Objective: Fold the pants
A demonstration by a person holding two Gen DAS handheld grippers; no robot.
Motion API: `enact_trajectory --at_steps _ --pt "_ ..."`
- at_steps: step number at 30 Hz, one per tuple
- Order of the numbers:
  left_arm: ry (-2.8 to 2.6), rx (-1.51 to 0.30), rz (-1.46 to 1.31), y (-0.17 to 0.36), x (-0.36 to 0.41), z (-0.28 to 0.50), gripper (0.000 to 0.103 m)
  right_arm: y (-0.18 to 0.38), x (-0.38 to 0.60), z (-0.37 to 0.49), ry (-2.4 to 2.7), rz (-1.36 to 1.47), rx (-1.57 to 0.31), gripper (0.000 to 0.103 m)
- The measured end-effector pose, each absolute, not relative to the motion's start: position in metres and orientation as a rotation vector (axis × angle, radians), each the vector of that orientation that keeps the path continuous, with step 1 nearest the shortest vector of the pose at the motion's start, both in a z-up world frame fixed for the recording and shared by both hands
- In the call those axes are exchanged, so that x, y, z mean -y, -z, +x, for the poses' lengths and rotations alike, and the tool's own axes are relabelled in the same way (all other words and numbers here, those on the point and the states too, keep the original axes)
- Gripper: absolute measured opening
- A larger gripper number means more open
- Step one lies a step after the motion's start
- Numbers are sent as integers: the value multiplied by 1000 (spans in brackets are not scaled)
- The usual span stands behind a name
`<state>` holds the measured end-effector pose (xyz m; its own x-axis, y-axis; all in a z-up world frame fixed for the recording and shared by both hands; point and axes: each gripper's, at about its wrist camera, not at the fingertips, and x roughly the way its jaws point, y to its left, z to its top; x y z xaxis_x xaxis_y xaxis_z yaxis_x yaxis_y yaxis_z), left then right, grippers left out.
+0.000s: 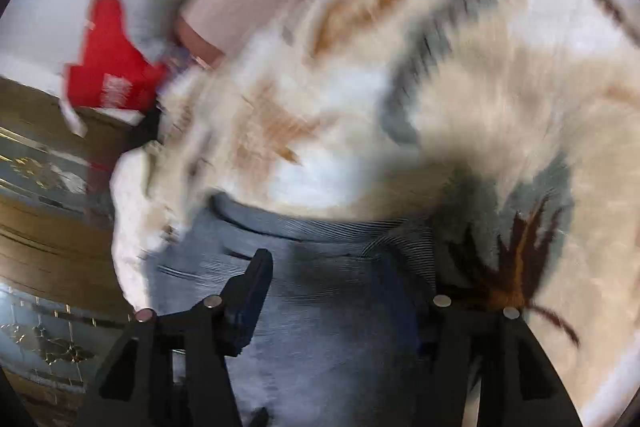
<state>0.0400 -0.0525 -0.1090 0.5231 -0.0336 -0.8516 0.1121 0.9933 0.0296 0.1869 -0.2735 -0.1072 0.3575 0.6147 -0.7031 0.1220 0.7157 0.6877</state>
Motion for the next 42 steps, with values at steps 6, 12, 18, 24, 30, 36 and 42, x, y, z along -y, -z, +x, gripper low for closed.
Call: enact_trajectory --at_steps 6,12,18,24,30,36,42 --pt "89 -1019 75 109 51 41 101 58 274 118 -484 699 -1130 60" --pt "92 -1051 57 101 50 44 101 112 286 53 -446 847 -1181 68" --pt "52 -978 0 77 34 39 101 80 281 38 -447 738 -1175 75" --pt "45 -1034 86 108 39 43 103 76 284 45 -445 751 -1195 77" --pt "62 -1026 76 108 37 43 103 78 266 109 -474 768 -1209 77" --pt "76 -1012 71 108 36 42 103 75 257 129 -444 729 -1177 75" --pt "94 -1016 78 105 36 41 103 112 271 149 -332 774 -1236 76"
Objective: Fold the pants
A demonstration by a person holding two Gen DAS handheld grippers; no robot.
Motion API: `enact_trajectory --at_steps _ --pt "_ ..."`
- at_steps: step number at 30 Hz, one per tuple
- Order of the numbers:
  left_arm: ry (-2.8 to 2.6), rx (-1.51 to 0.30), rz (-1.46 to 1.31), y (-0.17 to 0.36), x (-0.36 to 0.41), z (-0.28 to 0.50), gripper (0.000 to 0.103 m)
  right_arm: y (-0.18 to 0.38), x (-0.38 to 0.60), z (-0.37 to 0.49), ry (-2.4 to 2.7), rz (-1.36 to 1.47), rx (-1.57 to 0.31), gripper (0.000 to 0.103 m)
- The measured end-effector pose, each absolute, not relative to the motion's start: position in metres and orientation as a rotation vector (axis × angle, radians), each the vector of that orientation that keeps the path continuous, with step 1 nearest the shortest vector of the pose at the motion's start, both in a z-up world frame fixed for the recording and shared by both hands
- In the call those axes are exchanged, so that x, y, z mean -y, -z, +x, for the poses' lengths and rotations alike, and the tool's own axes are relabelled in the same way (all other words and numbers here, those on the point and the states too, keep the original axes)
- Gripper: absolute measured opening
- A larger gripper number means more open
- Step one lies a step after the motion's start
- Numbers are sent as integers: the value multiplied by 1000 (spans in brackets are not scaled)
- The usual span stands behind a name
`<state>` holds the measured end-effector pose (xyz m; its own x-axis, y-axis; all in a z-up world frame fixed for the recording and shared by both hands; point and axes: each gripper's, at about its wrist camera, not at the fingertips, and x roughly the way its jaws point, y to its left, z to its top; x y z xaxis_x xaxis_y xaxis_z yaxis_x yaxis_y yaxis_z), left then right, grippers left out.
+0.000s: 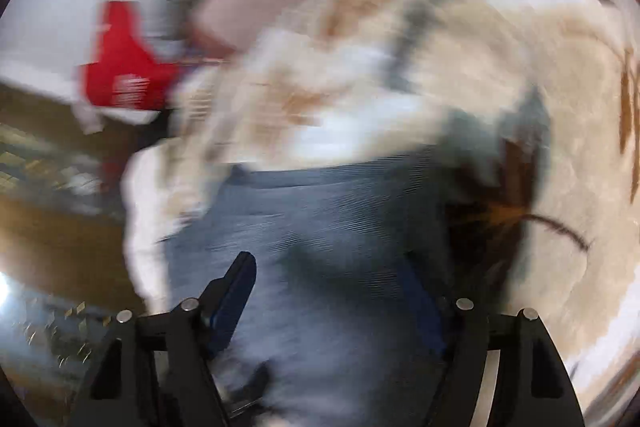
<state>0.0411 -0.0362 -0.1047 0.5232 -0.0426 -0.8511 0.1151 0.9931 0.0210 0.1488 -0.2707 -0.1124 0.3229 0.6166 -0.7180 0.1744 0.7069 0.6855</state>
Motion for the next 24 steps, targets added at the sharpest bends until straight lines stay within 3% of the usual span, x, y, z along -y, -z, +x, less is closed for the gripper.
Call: enact_trajectory --at_steps 7,13,18,24 --pt "102 -935 -107 66 -7 20 103 62 255 94 -393 631 -1101 76" --pt "-37 -837 -279 37 -79 -18 103 61 249 47 -323 485 -988 76" --pt "-203 -814 -511 39 -149 -34 103 52 254 33 -339 450 -934 76" --pt "-259 -863 -624 51 -179 -35 103 63 251 33 -365 470 -976 76"
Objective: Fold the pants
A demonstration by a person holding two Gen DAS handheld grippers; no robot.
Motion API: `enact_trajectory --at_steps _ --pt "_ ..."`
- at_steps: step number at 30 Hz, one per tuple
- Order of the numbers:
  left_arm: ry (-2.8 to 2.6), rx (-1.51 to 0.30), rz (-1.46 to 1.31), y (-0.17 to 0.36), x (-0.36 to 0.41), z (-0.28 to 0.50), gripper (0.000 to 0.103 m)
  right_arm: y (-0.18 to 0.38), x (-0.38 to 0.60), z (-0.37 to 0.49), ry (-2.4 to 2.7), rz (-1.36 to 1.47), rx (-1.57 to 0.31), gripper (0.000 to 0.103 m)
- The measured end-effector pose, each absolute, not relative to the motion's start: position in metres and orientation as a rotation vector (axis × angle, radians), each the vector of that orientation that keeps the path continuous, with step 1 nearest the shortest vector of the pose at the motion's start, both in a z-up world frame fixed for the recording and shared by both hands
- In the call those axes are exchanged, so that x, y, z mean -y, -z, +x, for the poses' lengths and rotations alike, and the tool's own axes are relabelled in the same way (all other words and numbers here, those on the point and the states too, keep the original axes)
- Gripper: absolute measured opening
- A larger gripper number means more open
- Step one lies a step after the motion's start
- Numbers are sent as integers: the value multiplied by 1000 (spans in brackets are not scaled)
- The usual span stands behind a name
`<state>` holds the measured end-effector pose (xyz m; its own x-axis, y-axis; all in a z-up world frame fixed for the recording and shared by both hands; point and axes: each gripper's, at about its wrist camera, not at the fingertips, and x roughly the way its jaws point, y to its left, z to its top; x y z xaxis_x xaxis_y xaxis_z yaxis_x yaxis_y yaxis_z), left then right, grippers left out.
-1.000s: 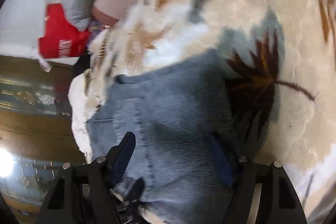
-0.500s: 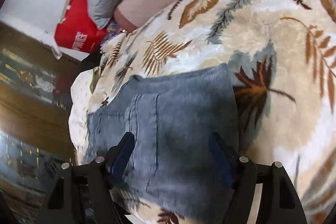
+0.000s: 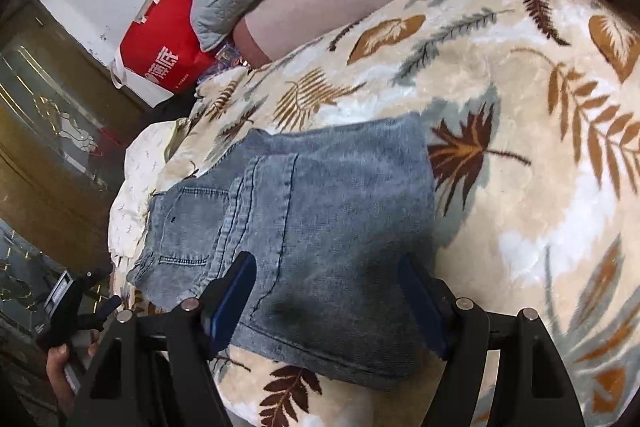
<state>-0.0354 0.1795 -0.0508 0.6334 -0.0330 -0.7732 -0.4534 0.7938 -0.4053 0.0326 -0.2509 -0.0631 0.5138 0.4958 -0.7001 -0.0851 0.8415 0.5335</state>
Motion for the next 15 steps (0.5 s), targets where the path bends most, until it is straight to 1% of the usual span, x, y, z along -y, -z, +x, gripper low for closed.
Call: enact_trajectory --at_steps 4,9,15 --pt "-245 -880 -664 54 -187 -32 103 59 246 31 -373 455 -962 76" --pt "-227 -913 -778 64 -199 -28 103 58 243 28 -387 452 -960 76" --pt "-233 -963 -902 88 -212 -19 103 57 243 30 -408 467 -956 76"
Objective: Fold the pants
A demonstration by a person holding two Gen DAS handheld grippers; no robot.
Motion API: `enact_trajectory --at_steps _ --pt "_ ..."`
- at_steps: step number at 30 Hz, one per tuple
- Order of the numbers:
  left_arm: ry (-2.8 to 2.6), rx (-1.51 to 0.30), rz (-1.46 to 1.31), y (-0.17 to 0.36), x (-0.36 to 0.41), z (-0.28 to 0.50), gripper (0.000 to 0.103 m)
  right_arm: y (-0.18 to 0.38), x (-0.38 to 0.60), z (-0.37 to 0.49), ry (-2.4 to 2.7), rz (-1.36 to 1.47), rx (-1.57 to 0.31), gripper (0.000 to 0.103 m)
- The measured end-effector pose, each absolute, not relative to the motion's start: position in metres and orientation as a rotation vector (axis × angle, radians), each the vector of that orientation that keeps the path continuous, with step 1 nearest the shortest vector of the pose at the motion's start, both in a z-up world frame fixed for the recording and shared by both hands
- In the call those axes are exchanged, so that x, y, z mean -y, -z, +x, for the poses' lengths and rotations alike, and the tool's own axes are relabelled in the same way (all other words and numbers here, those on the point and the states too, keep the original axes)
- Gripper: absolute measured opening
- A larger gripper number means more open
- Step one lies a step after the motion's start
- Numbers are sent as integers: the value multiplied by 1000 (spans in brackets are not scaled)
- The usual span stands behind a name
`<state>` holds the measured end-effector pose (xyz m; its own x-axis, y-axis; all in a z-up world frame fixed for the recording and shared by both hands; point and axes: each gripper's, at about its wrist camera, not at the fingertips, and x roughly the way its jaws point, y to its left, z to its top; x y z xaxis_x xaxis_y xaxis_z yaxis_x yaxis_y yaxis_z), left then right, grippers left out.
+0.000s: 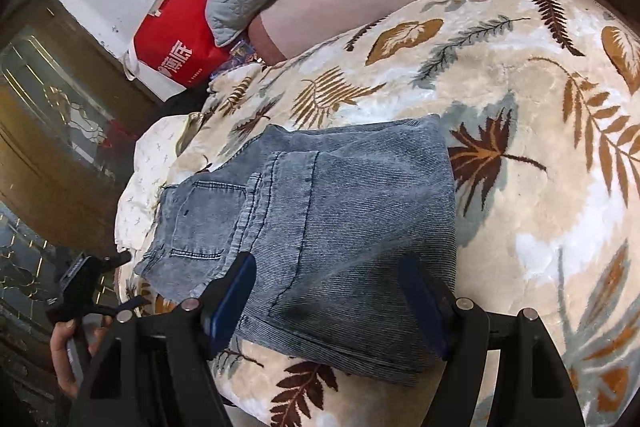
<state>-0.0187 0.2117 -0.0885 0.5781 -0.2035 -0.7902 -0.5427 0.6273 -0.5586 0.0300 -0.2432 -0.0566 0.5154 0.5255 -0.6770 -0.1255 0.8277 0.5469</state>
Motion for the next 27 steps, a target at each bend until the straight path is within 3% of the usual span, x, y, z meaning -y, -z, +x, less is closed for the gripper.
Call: enact_trajectory --at_steps 5,16,27 --pt "-282 -972 -851 93 -208 -13 103 58 241 31 -414 463 -965 76" --pt "-301 -914 -359 63 -155 -14 103 15 144 30 -446 130 -929 76" --pt "-302 -898 -348 61 -170 -21 103 23 91 31 -455 26 -988 76"
